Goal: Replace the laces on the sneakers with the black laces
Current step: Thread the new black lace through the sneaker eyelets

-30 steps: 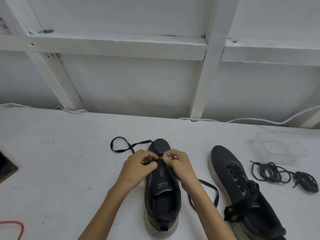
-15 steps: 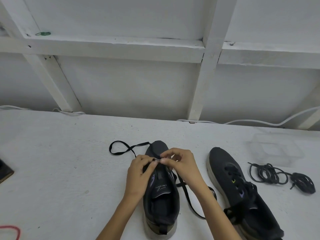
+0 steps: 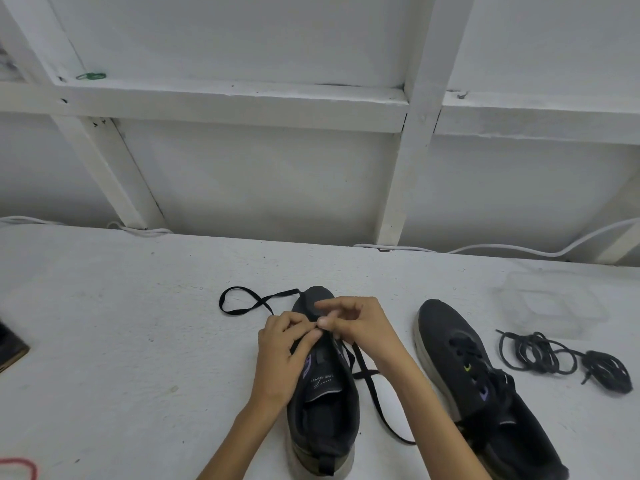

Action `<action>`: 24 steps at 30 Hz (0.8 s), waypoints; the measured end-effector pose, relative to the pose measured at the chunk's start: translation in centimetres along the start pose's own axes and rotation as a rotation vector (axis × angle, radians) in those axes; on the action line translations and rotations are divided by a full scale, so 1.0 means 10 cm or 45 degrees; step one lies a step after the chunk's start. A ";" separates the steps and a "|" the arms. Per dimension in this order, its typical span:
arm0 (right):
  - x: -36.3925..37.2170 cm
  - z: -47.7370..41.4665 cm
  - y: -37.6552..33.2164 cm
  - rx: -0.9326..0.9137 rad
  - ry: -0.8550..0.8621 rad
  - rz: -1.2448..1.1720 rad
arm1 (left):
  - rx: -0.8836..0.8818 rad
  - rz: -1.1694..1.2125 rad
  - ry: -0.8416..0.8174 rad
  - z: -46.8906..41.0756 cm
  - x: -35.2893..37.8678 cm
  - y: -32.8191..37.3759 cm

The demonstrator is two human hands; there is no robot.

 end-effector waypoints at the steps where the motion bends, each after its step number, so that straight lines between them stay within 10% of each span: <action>1: 0.00 -0.01 0.00 0.017 -0.015 0.004 | 0.005 0.005 -0.011 0.00 0.00 0.00; 10: -0.02 -0.01 -0.06 -0.113 0.110 0.298 | -0.133 0.697 -0.193 -0.07 -0.05 0.20; 24: -0.23 -0.25 -0.81 -0.409 0.232 -0.106 | -0.219 0.774 -0.374 -0.18 0.08 0.26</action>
Point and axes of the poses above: each hand's wrist, its own z-axis away from the middle knuckle, its own x-axis out of the palm, y = z × x, the point moved 2 cm from there along -z, towards the middle knuckle, and after that the axes turned 8 degrees about -y, right-handed, at the moved point
